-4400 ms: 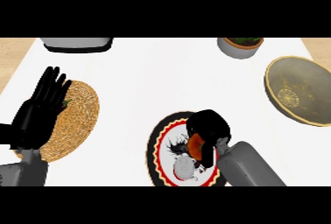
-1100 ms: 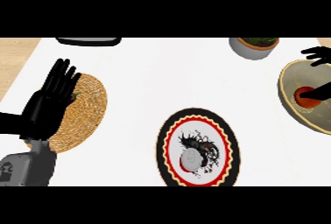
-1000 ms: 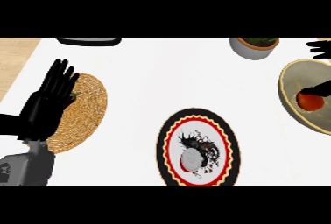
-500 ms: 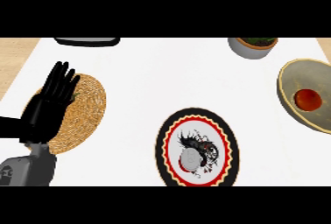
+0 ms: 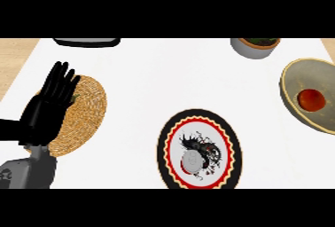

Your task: Pick the tomato from the plate and place it in the bowl

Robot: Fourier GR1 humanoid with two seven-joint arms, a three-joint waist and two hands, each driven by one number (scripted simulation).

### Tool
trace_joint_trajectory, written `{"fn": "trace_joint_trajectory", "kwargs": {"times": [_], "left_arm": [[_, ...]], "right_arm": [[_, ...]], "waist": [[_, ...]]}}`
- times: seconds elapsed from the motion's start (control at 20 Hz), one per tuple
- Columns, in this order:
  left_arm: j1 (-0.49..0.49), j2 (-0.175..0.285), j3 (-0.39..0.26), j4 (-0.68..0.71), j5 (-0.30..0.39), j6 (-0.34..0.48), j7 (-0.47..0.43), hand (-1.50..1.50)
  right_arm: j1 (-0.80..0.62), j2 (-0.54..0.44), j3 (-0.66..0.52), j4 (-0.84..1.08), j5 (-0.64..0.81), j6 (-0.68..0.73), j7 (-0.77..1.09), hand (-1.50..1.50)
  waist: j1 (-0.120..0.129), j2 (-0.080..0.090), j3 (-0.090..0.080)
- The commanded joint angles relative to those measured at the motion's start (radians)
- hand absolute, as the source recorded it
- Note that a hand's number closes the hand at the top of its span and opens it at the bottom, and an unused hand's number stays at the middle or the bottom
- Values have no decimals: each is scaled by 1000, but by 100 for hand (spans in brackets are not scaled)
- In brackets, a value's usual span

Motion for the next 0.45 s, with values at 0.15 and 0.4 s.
{"fn": "trace_joint_trajectory", "kwargs": {"times": [0.15,0.4], "left_arm": [[8,-6,4,4,3,-1,-9,0],[40,12,12,10,1,-24,-25,0]], "right_arm": [[105,-113,-21,17,-18,154,-46,-150],[169,-122,-17,6,-15,192,-84,-150]], "waist": [[-8,1,3],[-4,1,5]]}}
